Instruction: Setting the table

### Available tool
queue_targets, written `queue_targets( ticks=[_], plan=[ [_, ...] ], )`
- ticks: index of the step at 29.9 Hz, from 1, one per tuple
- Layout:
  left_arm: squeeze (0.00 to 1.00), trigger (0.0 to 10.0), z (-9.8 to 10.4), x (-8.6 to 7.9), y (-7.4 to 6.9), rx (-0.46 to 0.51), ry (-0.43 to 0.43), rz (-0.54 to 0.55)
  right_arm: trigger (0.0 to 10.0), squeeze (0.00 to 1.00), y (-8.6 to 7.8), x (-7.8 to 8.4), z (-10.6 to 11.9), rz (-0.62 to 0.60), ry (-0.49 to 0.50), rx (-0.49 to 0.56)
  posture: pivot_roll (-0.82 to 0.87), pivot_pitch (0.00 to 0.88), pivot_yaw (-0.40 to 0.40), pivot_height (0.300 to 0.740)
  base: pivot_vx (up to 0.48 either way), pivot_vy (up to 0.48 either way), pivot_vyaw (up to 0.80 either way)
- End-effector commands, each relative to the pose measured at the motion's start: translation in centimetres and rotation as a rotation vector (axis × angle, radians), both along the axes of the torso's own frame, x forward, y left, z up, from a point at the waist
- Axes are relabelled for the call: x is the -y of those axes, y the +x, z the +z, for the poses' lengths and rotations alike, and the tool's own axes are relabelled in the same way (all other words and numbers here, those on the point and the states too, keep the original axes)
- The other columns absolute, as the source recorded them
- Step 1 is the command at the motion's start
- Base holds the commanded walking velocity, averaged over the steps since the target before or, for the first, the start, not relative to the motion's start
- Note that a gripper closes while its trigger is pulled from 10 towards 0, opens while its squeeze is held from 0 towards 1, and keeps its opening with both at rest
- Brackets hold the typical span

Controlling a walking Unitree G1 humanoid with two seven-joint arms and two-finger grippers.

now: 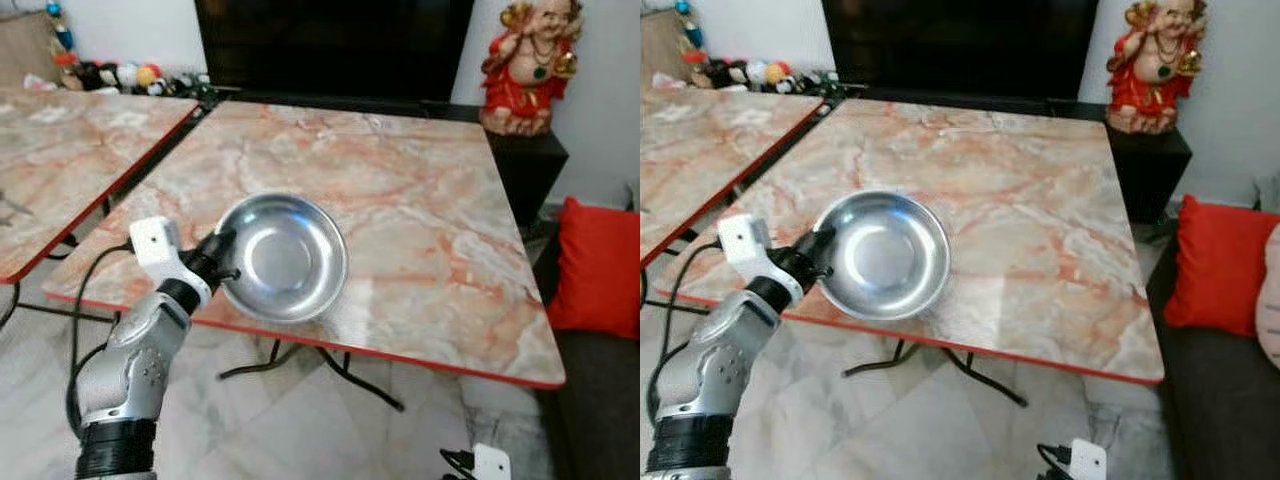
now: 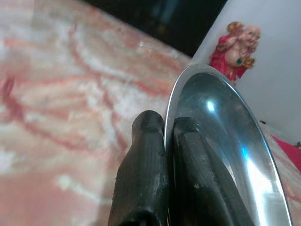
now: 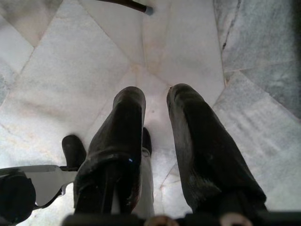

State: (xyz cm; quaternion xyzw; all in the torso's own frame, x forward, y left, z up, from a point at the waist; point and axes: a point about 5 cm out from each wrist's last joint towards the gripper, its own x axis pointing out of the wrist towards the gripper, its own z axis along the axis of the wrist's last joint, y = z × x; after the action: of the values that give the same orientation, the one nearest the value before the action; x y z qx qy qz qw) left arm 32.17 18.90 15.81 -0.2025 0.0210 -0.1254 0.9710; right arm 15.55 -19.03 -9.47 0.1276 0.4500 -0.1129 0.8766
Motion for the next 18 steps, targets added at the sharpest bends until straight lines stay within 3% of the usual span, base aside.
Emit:
queue_targets(
  ticks=[1,11,14,18],
  plan=[
    [0.0,10.0,0.3,-0.1,0.5,-0.003,0.009,-0.016,10.0,0.0,0.2,0.1,0.1,-0.012,-0.002,0.009,0.14,0.0,-0.034,0.74,0.0,0.0,0.0],
    [0.0,10.0,0.0,1.3,2.9,-0.018,-0.055,-0.067,10.0,0.0,0.1,0.2,0.1,-0.003,-0.003,0.005,0.12,0.0,-0.049,0.74,0.0,0.0,0.0],
    [0.0,10.0,-0.3,1.7,3.6,-0.041,-0.04,-0.069,10.0,0.0,0.1,0.2,0.1,-0.002,-0.007,0.002,0.12,0.0,-0.05,0.74,0.0,0.0,0.0],
    [0.0,10.0,-0.5,2.5,4.9,-0.098,-0.101,-0.042,10.0,0.0,-0.1,0.3,0.0,-0.002,-0.008,0.0,0.11,0.0,-0.045,0.74,0.0,0.0,0.0]
  ],
)
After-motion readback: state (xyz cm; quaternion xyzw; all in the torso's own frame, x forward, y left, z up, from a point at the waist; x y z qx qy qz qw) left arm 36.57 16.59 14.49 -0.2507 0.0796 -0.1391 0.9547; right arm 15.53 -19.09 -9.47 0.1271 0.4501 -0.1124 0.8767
